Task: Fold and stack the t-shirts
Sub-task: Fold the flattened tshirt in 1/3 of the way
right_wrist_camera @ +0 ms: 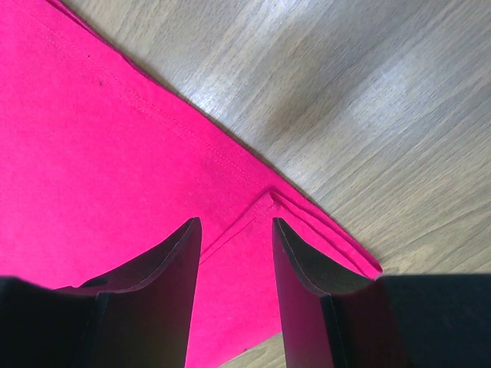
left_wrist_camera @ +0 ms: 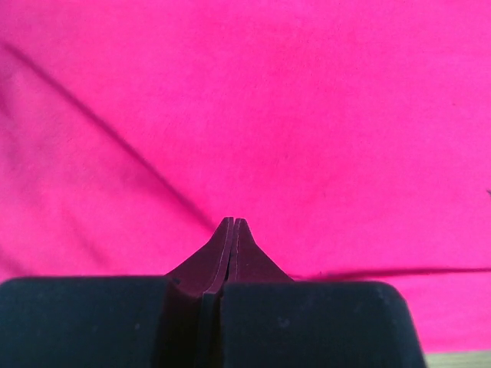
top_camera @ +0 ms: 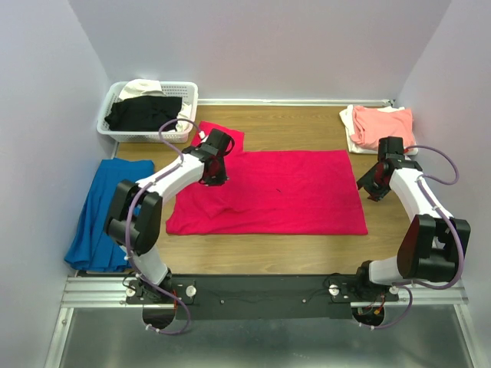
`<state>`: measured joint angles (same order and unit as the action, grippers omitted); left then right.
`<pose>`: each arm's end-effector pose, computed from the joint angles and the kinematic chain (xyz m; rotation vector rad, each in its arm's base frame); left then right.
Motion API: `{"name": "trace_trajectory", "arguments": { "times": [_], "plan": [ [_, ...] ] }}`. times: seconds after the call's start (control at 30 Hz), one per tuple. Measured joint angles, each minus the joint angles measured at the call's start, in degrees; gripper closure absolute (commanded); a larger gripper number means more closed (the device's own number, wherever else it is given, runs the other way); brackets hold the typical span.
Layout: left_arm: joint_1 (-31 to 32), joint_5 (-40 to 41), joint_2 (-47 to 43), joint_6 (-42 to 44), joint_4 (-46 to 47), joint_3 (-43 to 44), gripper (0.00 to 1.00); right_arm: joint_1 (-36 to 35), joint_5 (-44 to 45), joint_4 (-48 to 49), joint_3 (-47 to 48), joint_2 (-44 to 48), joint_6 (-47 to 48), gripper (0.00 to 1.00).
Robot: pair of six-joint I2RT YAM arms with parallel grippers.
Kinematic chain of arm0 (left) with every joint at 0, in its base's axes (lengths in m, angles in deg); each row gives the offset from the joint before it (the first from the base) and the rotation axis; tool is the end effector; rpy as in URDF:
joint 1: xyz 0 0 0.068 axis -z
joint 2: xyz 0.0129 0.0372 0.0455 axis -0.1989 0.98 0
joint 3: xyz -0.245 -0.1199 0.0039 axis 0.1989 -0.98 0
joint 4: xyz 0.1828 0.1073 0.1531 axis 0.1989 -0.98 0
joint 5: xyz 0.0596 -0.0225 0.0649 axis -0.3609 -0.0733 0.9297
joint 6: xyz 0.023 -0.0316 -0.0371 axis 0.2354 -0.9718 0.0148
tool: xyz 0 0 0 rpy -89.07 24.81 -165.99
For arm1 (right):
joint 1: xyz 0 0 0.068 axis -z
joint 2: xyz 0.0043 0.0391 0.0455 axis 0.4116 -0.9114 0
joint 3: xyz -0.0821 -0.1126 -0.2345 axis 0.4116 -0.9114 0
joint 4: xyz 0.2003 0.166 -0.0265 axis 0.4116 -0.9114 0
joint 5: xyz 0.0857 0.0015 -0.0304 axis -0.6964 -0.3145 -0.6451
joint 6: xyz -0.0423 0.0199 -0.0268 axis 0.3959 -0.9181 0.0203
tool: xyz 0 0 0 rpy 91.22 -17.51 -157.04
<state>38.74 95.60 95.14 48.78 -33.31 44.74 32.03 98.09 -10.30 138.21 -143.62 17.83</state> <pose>0.3084 -0.1534 0.2226 -0.2933 2.6358 -0.2008 0.2677 -0.0423 0.2249 1.1284 2.4376 -0.0558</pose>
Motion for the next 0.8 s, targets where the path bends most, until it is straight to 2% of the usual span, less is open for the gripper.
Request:
{"name": "trace_trajectory", "arguments": {
  "times": [0.13,0.3,0.57,0.67,0.8],
  "plan": [
    [0.5,0.5,2.3,0.5,-0.3,0.7,1.0,0.0,0.0,0.0,0.0,0.0,0.3,0.5],
    [0.6,3.2,0.3,0.4,-0.9,0.5,0.88,-1.2,-3.6,0.1,0.0,0.0,4.0,0.49],
    [0.6,3.9,-1.6,-0.3,-1.1,-0.5,0.66,-18.6,-6.3,1.8,4.0,-0.6,7.8,0.48],
    [0.5,3.1,-3.3,-1.1,-1.4,-3.9,0.64,-22.4,-6.4,3.5,5.4,-2.7,7.8,0.48],
    [0.6,2.3,-7.8,-2.5,-3.3,-9.2,0.64,-22.9,-6.4,3.8,5.5,-4.9,7.8,0.48]
  ]
}}
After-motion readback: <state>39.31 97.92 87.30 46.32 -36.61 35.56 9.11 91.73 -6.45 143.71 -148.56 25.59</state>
